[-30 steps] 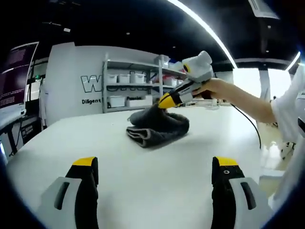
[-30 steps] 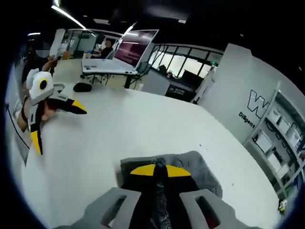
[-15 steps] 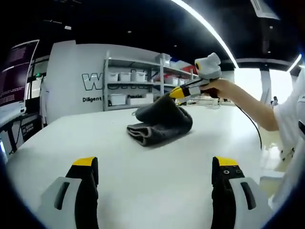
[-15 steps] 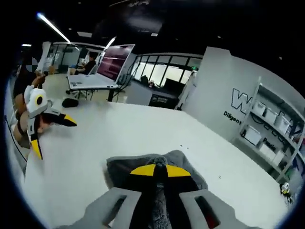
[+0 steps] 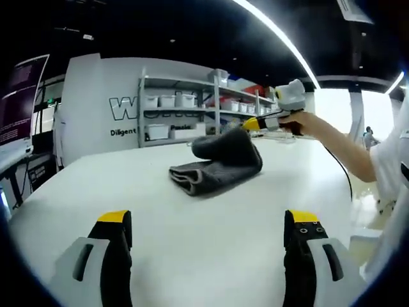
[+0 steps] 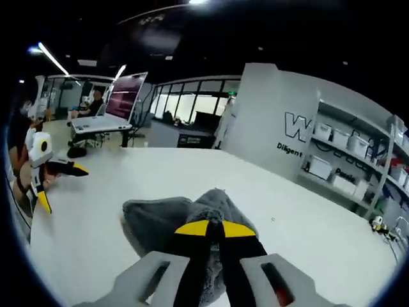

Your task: Open the folded towel by lifting each exposed corner and separating the folded layers until the towel lies flat within the target outline without major curled edges

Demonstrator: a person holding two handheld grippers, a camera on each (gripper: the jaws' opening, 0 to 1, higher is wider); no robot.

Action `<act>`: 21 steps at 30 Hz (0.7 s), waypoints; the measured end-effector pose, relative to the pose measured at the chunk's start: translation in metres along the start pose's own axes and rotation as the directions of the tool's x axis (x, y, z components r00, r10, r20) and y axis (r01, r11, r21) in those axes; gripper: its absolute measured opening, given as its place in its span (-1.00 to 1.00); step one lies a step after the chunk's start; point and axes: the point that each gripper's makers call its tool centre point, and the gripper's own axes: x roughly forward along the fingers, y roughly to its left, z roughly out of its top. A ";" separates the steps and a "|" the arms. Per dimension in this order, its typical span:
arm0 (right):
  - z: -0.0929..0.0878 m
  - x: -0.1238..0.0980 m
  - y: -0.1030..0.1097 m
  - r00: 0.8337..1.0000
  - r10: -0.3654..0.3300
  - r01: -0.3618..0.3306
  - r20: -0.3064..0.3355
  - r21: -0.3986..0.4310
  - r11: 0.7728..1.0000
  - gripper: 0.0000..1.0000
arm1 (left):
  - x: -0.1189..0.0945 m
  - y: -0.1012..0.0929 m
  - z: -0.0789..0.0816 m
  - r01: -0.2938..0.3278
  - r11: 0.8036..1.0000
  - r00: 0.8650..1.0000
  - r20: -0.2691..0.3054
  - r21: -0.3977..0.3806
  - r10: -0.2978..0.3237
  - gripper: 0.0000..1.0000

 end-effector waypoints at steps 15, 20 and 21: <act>-0.015 -0.029 -0.037 0.993 -0.112 0.110 0.021 0.073 0.991 -0.99 | 0.001 -0.003 0.001 -0.001 1.000 1.000 -0.004 0.003 0.001 0.95; -0.022 -0.037 -0.049 0.988 -0.153 0.149 0.029 0.106 0.983 -0.99 | 0.000 -0.004 0.000 0.000 1.000 1.000 -0.007 0.005 0.000 0.95; -0.024 -0.038 -0.052 0.986 -0.162 0.158 0.030 0.113 0.981 -0.99 | 0.000 -0.004 0.000 -0.001 1.000 1.000 -0.008 0.005 0.001 0.95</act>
